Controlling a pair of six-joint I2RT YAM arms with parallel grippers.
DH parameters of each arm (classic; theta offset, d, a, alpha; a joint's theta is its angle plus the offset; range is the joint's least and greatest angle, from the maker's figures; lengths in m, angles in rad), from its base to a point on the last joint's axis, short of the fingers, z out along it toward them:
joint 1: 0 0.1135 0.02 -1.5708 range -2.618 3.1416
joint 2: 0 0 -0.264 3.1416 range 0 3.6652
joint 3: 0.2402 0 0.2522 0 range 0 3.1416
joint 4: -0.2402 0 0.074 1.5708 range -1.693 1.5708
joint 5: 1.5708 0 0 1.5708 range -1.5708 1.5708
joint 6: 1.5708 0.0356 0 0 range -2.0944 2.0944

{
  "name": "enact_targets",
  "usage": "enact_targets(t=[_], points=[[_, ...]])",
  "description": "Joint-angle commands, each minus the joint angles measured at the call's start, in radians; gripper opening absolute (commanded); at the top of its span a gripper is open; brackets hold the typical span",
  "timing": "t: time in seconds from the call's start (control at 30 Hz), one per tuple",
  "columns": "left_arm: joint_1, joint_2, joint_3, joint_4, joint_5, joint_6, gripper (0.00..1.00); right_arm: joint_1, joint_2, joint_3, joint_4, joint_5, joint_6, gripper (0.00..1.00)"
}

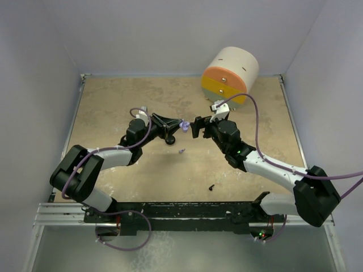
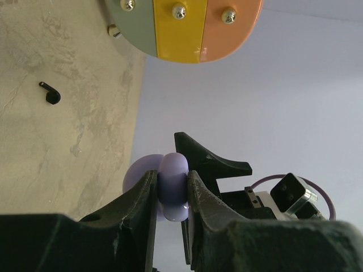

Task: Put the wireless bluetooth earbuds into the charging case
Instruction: Place the earbud in the charging case.

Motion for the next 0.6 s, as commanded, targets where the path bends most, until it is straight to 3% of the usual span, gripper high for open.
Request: enact_targets(t=[0.0,0.57], points=[[0.005,0.005,0.041,0.045,0.004,0.027,0.00,-0.001,-0.024,0.004,0.049,-0.030,-0.016,1.00],[0.005,0.010,0.054,0.044,0.008,0.028,0.00,0.002,-0.011,0.010,0.061,-0.053,-0.028,1.00]])
